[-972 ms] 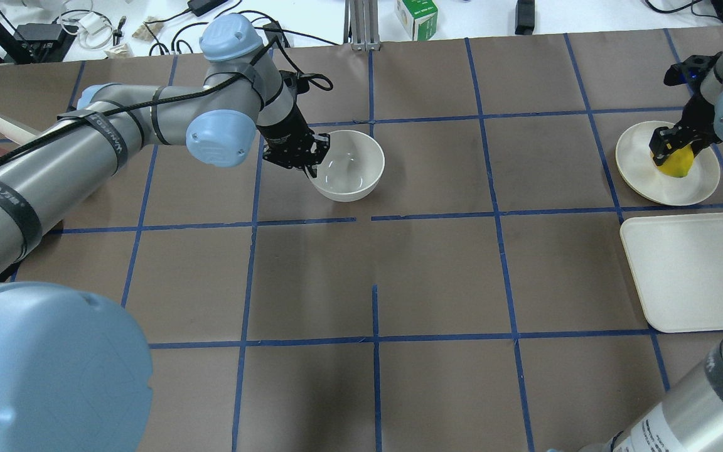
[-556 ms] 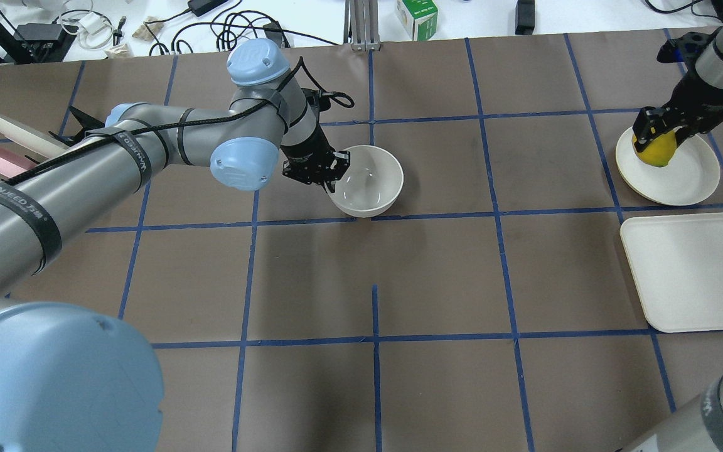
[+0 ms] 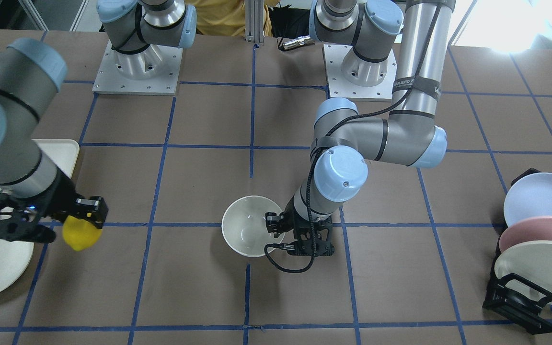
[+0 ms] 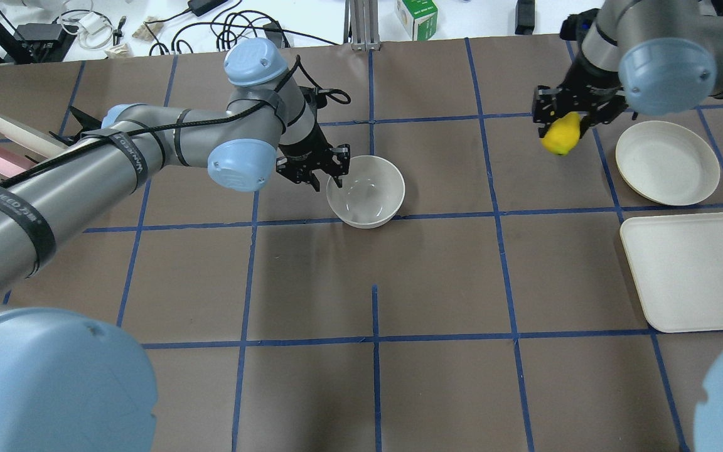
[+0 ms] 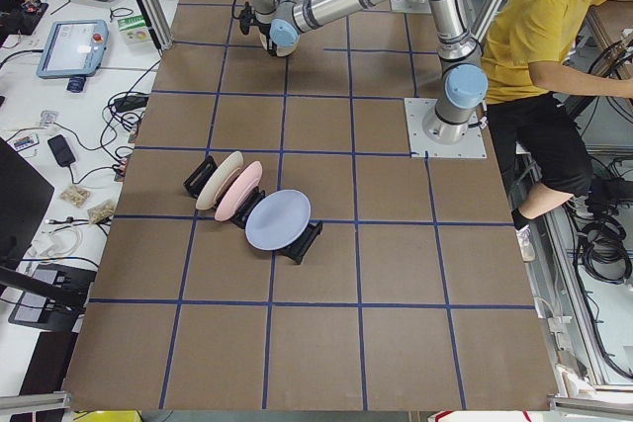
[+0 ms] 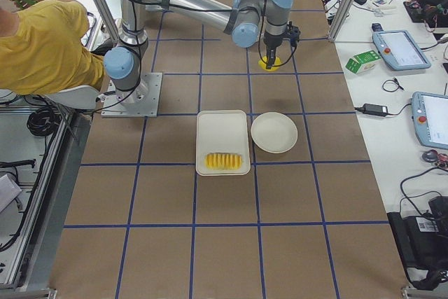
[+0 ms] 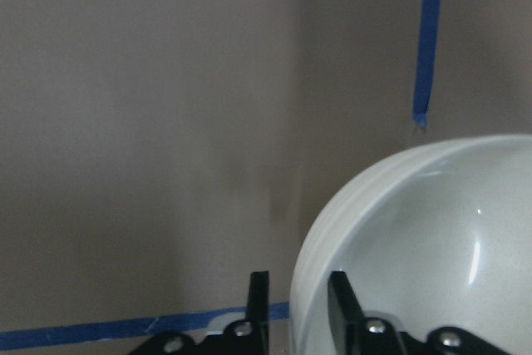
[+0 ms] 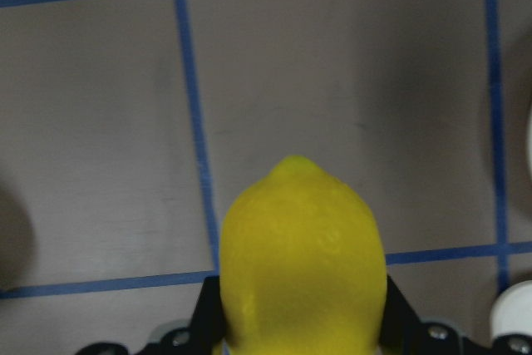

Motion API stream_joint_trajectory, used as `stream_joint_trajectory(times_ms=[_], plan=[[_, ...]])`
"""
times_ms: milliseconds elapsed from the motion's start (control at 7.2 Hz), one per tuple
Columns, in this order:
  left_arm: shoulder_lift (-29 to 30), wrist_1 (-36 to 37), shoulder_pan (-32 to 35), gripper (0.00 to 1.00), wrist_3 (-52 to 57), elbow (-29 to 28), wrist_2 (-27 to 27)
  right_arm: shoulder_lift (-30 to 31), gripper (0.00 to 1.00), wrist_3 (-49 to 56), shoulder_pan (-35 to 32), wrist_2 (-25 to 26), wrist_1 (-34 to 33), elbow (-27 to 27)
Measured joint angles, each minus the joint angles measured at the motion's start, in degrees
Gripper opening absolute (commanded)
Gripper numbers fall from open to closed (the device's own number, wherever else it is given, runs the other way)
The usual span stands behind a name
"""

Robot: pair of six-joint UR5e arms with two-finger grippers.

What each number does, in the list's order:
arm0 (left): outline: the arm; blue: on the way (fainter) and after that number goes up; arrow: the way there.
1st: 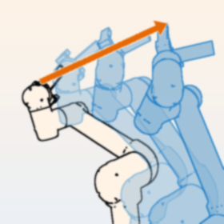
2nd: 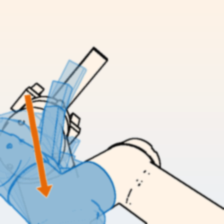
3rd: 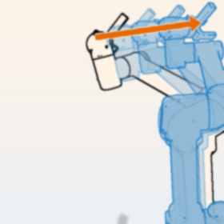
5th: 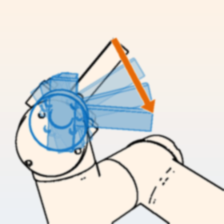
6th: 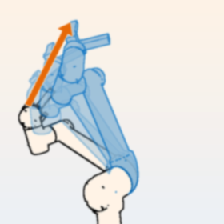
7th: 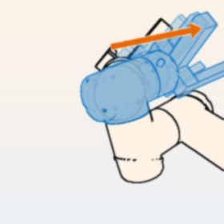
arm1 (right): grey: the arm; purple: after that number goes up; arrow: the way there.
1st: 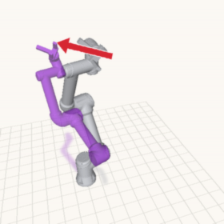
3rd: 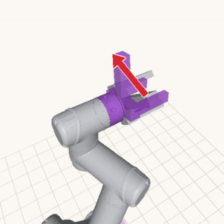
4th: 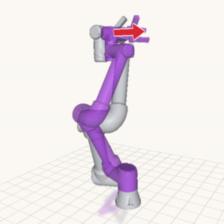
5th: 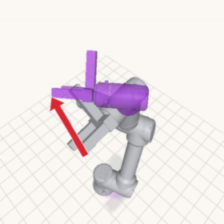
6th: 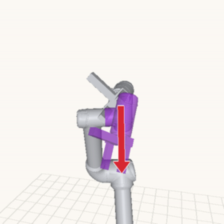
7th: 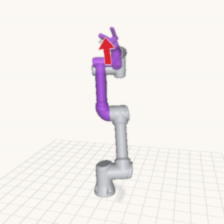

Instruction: Place bowl and put lemon in it

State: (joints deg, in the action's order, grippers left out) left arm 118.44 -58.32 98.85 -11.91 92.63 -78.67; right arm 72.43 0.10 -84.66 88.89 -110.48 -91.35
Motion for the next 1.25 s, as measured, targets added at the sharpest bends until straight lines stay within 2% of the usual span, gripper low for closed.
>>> stream_joint_trajectory(times_ms=[417, 694, 972, 1250], plan=[[-8.24, -15.2, -7.94, 1.0, 8.03, -4.47, -1.38, -0.41, 0.0, -13.58, -10.2, -2.93, -3.53, -0.07], [-14.03, -25.78, -12.71, 1.0, 20.29, -5.77, -7.93, -1.88, 0.0, -16.43, -15.73, -3.15, -6.12, -0.06], [-18.98, -30.05, -14.92, 1.0, 24.9, -5.6, -10.33, -4.88, 0.0, -17.05, -21.54, -2.79, -10.02, 0.47], [-23.94, -32.69, -13.58, 1.0, 21.79, -4.78, -10.9, -7.34, 0.0, -18.06, -24.63, -2.74, -10.97, 1.34]])
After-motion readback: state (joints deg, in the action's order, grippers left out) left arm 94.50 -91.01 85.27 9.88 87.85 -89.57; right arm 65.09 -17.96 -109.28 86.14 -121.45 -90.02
